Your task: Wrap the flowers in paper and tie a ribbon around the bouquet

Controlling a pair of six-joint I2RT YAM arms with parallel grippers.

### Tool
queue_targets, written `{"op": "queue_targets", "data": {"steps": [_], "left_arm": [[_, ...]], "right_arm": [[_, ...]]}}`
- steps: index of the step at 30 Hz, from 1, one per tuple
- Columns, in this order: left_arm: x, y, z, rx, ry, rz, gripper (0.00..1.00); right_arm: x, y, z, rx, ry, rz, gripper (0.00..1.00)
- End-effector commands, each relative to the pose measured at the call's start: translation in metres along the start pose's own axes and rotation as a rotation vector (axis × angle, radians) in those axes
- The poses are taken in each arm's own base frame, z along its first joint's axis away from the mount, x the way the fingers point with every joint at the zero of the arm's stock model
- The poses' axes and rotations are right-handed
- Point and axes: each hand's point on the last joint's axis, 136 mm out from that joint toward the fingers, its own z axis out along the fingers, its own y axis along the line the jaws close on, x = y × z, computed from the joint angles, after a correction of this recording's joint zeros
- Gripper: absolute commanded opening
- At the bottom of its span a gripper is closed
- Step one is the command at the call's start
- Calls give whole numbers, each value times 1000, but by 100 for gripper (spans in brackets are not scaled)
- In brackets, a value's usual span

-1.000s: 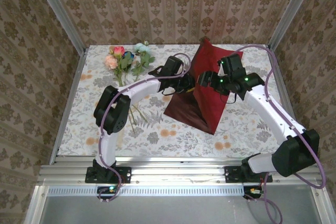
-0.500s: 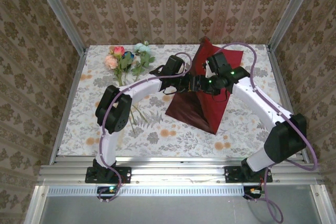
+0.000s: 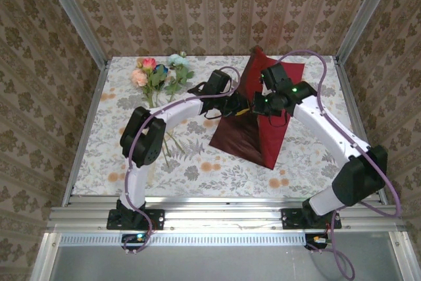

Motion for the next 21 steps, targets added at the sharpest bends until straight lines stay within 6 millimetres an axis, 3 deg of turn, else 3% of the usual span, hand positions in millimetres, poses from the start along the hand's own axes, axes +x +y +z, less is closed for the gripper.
{"op": "queue_targets", "data": {"steps": [1, 5, 8, 13, 15, 18, 21], "left_arm": [[17, 25, 26, -54, 70, -79, 20], [19, 41, 50, -92, 103, -110, 17], [20, 74, 53, -224, 110, -146, 12], [10, 137, 22, -403, 43, -232, 8], [2, 156, 4, -438, 3, -258, 8], [-10, 177, -19, -457, -39, -296, 7], [-22, 190, -35, -461, -71, -317, 7]], "right_arm": [[-5, -8, -26, 23, -82, 31, 0], [-2, -16, -39, 33, -118, 47, 0], [2, -33, -44, 96, -130, 62, 0], [16, -88, -60, 310, -152, 133, 0], [30, -123, -69, 464, -130, 204, 0], [54, -161, -80, 668, -83, 285, 0], [77, -183, -82, 770, -50, 369, 0]]}}
